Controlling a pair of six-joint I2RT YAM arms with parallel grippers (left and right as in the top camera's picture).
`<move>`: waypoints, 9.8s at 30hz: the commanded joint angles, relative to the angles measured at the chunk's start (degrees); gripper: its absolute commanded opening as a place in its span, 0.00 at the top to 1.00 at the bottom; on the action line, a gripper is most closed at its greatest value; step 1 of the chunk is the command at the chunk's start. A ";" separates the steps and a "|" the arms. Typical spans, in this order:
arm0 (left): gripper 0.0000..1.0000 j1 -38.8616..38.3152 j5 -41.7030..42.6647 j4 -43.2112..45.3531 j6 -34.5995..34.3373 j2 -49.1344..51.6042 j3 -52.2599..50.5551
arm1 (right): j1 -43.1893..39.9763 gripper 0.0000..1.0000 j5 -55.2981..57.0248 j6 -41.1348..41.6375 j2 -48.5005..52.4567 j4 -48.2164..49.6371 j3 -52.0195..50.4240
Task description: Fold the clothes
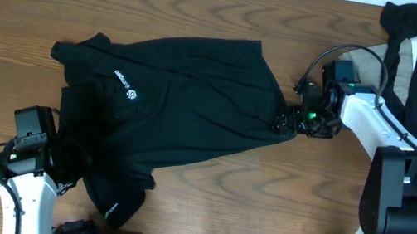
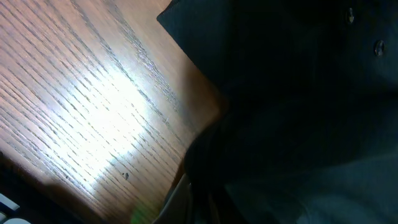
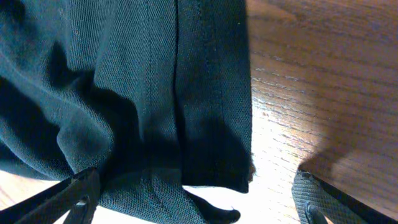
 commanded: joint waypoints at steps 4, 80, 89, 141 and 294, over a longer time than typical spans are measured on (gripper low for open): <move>0.94 0.46 -1.31 -0.13 0.83 0.02 0.61 | -0.24 0.07 -0.31 -1.25 4.11 -2.78 -2.01; 0.94 0.44 25.18 -4.74 9.57 -7.02 9.51 | -3.30 0.99 -3.65 -1.57 -30.93 -12.31 -3.58; 0.94 0.44 25.11 -7.74 9.79 -12.85 26.40 | -4.61 0.99 9.29 7.43 -48.63 -17.11 -3.48; 0.94 -6.86 46.56 20.87 4.13 36.79 76.30 | -10.21 0.99 12.15 9.97 -16.81 -0.55 41.33; 0.51 -10.27 2.38 9.38 22.64 42.36 38.66 | -11.17 0.99 30.58 12.50 -12.39 -39.41 10.19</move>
